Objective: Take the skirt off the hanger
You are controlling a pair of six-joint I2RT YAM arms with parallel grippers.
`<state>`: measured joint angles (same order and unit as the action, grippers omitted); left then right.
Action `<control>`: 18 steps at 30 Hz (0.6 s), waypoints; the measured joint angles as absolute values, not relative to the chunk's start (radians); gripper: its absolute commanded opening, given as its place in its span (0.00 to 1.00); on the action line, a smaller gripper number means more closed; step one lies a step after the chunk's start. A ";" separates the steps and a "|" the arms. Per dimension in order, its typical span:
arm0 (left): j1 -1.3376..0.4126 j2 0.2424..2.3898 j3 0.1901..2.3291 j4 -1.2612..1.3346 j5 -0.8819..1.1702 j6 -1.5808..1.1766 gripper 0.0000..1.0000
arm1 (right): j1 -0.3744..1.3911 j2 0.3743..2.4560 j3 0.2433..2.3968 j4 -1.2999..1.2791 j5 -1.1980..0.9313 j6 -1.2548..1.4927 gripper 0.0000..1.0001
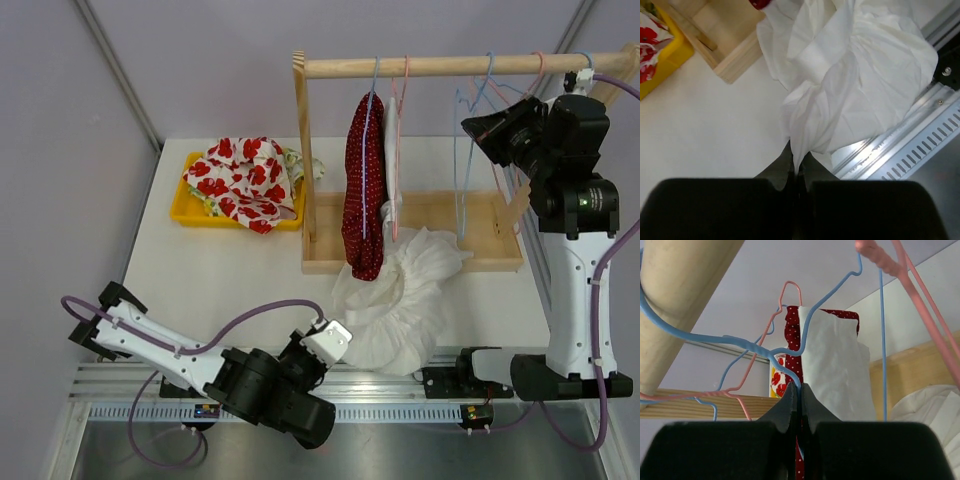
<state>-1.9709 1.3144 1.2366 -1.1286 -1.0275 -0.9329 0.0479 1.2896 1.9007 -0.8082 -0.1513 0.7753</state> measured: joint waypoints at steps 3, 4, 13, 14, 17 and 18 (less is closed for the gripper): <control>-1.961 1.288 1.304 -1.240 -1.097 -0.981 0.00 | 0.048 1.238 1.828 -0.773 -0.150 0.774 0.00; -1.946 1.270 1.321 -1.258 -1.115 -0.979 0.00 | 0.048 1.222 1.814 -0.770 -0.150 0.774 0.13; -1.533 0.893 1.335 -0.915 -1.137 -0.374 0.00 | 0.048 1.080 1.693 -0.771 -0.150 0.738 0.99; -1.456 0.856 1.337 -0.847 -1.119 -0.286 0.00 | 0.048 1.066 1.685 -0.774 -0.149 0.734 0.99; -1.251 0.822 1.396 -0.699 -1.054 -0.078 0.00 | 0.048 1.014 1.655 -0.780 -0.147 0.723 0.99; -1.171 0.837 1.425 -0.646 -1.023 -0.019 0.00 | 0.048 0.993 1.644 -0.783 -0.147 0.720 0.99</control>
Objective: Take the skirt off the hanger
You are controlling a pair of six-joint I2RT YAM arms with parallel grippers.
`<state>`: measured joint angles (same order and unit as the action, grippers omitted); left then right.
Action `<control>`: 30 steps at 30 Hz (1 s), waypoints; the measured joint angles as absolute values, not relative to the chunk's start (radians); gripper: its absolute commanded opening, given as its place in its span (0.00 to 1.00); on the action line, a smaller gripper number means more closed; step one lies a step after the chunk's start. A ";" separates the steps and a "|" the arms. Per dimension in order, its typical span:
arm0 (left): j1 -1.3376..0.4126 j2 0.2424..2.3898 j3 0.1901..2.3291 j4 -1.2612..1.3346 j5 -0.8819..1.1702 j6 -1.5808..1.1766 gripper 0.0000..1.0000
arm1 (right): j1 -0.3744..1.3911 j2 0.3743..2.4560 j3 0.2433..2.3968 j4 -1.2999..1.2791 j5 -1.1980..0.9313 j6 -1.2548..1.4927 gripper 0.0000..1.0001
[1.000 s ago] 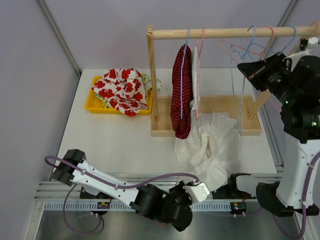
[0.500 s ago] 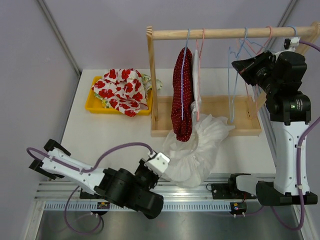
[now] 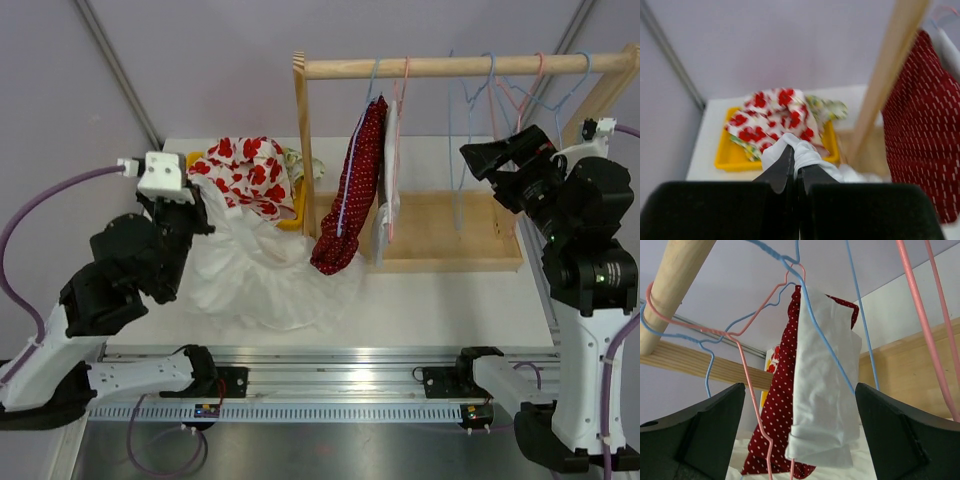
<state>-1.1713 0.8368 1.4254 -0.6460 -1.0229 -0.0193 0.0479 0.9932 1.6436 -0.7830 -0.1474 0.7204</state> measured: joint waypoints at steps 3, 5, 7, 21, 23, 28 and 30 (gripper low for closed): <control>-0.917 0.940 1.550 -0.550 -0.896 0.097 0.00 | 0.048 0.921 1.592 -0.779 -0.151 0.710 1.00; -0.770 1.046 1.657 -0.518 -0.804 0.131 0.00 | 0.048 0.871 1.546 -0.767 -0.157 0.704 0.99; -0.625 1.186 1.796 -0.509 -0.702 0.138 0.00 | 0.048 0.824 1.504 -0.757 -0.167 0.697 0.99; -0.340 1.747 2.322 -0.381 -0.390 0.130 0.00 | 0.048 0.591 1.206 -0.696 -0.261 0.681 0.99; -0.318 1.670 2.091 -0.287 -0.382 0.109 0.17 | 0.048 0.584 1.201 -0.695 -0.282 0.674 0.99; -0.199 1.699 1.821 -0.250 -0.287 -0.033 0.99 | 0.048 0.554 1.203 -0.638 -0.383 0.658 0.99; -0.136 1.778 1.821 -0.296 -0.247 -0.105 0.99 | 0.048 0.553 1.220 -0.609 -0.425 0.654 1.00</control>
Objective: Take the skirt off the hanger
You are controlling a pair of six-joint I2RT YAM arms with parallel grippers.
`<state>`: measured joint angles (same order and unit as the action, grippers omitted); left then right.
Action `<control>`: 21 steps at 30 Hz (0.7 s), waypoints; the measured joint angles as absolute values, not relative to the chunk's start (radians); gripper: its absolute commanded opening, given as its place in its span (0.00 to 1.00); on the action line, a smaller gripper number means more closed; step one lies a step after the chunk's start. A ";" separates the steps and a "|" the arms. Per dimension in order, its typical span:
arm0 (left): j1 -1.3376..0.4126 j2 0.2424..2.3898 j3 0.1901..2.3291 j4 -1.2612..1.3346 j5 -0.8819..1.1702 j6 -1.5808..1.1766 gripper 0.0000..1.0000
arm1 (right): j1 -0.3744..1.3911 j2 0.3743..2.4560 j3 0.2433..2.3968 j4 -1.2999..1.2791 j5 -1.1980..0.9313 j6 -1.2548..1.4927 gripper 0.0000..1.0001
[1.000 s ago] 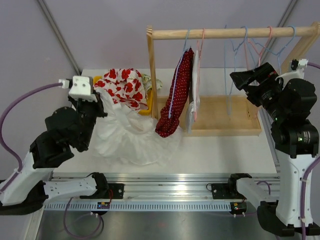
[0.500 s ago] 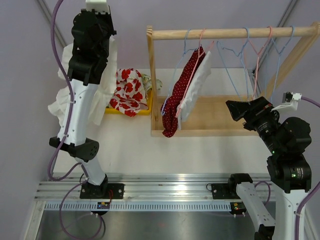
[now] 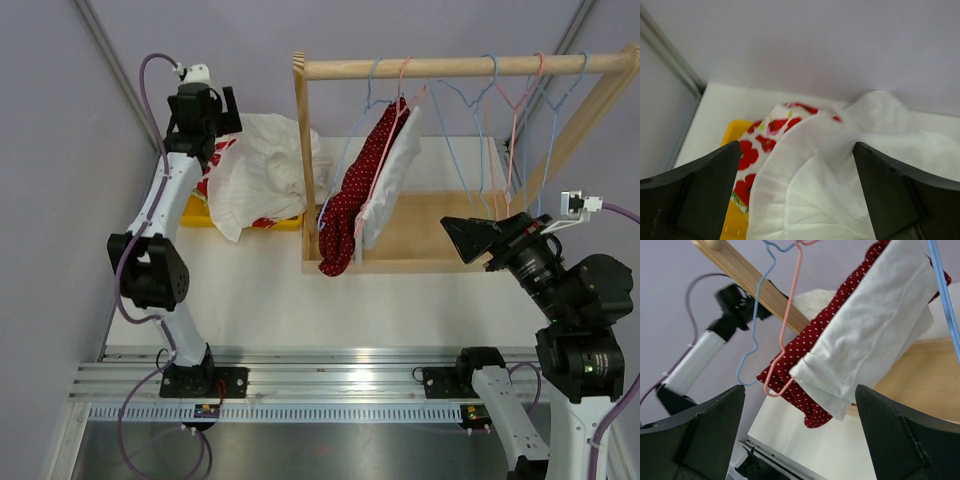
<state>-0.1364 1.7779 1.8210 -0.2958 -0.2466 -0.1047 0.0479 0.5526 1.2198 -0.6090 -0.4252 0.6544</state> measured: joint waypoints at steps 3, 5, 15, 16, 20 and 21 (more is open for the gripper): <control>-0.065 1.828 1.701 -0.335 -0.222 -0.193 0.99 | 0.048 0.580 1.276 -0.571 -0.469 0.654 0.99; -0.050 1.787 1.578 -0.358 -0.220 -0.230 0.99 | 0.048 0.625 1.338 -0.540 -0.487 0.655 0.99; -0.138 1.038 1.204 -0.376 -0.171 -0.295 0.99 | 0.055 1.045 1.562 -0.404 -0.517 0.694 0.91; -0.147 0.960 1.179 -0.373 -0.167 -0.295 0.99 | 0.059 1.078 1.566 -0.402 -0.514 0.696 0.91; -0.161 0.766 1.077 -0.413 -0.140 -0.290 0.99 | 0.105 1.176 1.567 -0.414 -0.484 0.697 0.90; -0.162 0.732 1.042 -0.440 -0.131 -0.286 0.99 | 0.127 1.183 1.567 -0.418 -0.470 0.696 0.89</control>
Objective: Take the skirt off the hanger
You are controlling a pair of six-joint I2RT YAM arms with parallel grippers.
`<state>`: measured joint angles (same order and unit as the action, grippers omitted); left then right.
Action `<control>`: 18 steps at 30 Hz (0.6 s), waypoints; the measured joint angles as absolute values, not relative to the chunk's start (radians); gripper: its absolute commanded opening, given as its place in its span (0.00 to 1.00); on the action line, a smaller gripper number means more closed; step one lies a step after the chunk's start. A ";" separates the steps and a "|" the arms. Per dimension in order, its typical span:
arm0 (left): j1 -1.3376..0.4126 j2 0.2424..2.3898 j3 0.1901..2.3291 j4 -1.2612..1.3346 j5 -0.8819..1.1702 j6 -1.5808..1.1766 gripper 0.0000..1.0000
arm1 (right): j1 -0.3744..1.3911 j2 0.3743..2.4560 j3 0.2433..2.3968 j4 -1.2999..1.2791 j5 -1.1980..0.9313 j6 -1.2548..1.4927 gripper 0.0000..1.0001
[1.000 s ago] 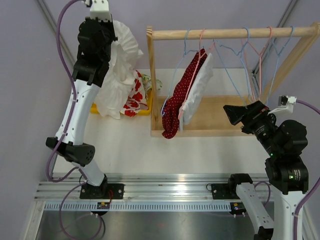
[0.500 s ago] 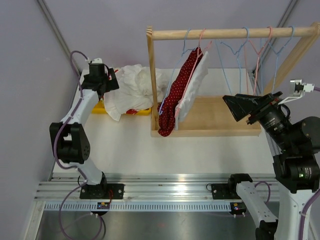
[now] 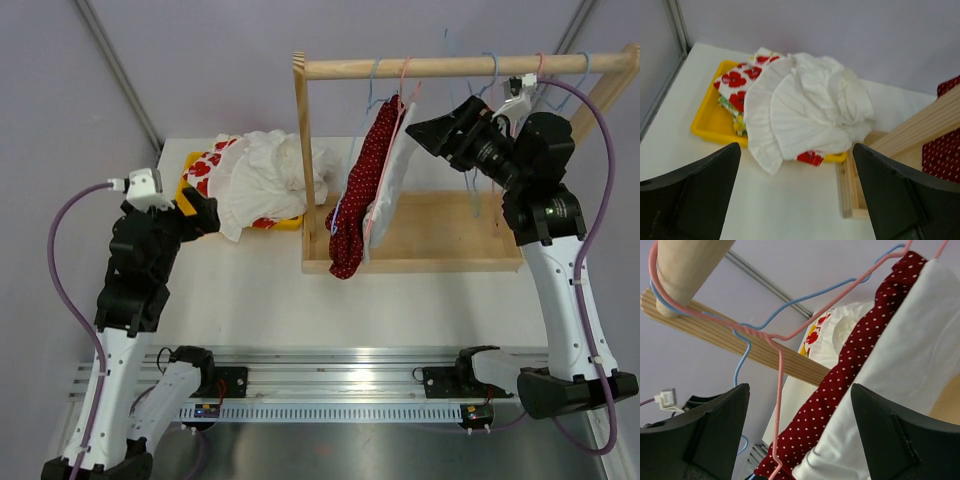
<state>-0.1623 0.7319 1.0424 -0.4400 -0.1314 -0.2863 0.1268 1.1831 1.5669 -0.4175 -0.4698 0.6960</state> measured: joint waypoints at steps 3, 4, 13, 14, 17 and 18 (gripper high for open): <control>-0.165 0.664 0.952 -0.526 -0.118 -0.279 0.99 | 0.208 1.188 1.568 -0.416 -0.432 0.688 0.87; -0.165 0.645 0.923 -0.561 -0.116 -0.278 0.99 | 0.234 1.188 1.569 -0.416 -0.420 0.685 0.85; -0.186 0.556 0.850 -0.685 -0.102 -0.278 0.99 | 0.350 1.215 1.568 -0.387 -0.316 0.682 0.69; -0.186 0.559 0.850 -0.685 -0.097 -0.278 0.99 | 0.359 1.223 1.568 -0.386 -0.306 0.683 0.69; -0.187 0.567 0.850 -0.687 -0.088 -0.278 0.99 | 0.381 1.245 1.566 -0.386 -0.287 0.682 0.49; -0.187 0.567 0.850 -0.687 -0.086 -0.278 0.99 | 0.386 1.253 1.566 -0.387 -0.279 0.681 0.27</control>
